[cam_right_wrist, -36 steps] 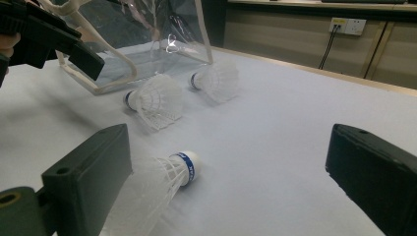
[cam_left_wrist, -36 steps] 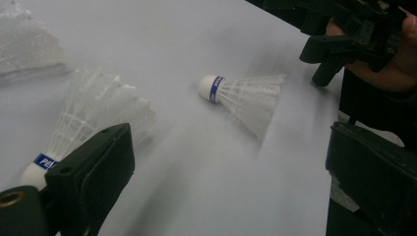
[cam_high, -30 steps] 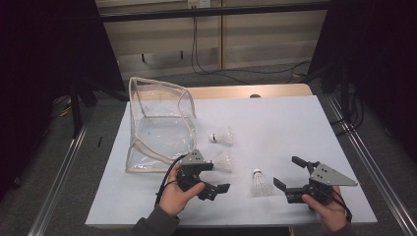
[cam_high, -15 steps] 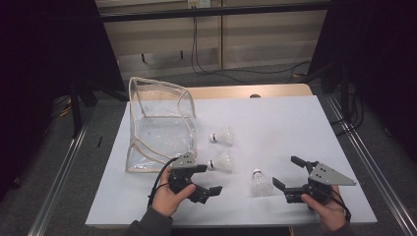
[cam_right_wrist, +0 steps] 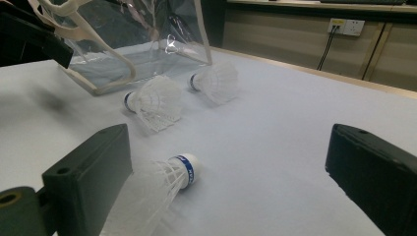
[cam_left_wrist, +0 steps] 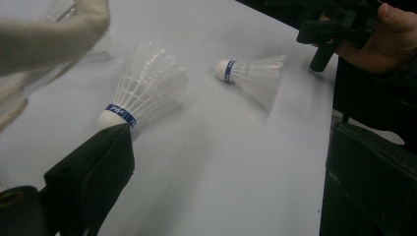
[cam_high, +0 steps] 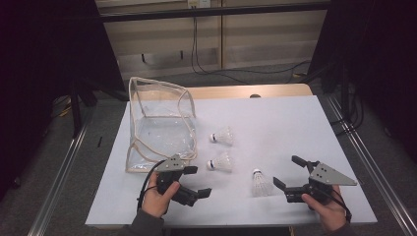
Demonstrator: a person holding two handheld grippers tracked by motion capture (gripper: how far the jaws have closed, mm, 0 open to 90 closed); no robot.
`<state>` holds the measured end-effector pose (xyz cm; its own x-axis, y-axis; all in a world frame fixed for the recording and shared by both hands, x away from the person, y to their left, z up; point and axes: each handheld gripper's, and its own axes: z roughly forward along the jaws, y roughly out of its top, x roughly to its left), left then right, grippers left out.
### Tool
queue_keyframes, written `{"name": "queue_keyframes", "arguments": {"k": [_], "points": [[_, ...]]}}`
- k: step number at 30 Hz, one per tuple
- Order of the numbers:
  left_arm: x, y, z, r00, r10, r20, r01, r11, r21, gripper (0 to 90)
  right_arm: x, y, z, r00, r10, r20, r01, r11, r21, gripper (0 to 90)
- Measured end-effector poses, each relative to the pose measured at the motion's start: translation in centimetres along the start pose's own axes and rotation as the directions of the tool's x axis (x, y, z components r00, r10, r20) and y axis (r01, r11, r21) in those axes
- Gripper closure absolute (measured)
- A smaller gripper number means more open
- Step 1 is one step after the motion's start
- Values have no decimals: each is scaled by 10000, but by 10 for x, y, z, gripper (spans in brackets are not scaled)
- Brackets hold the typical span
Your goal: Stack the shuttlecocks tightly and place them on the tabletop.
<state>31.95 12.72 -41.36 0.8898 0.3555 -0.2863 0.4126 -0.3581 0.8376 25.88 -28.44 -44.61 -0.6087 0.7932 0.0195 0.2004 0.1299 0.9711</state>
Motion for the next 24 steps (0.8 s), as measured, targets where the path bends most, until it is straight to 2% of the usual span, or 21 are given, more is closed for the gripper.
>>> {"name": "queue_keyframes", "arguments": {"k": [6,11,24], "points": [[4,-3,-9,9999,-52,-130,50,9998,-199,43,1,0,0,10000,-35,-26,35,10000,4,30],[6,-5,-16,9999,82,-113,-85,9994,-324,42,1,1,0,10000,-60,-23,60,10000,17,31],[16,-14,-35,9986,295,-433,-309,9990,-318,38,0,2,0,9999,-128,-91,128,9999,84,39]]}}
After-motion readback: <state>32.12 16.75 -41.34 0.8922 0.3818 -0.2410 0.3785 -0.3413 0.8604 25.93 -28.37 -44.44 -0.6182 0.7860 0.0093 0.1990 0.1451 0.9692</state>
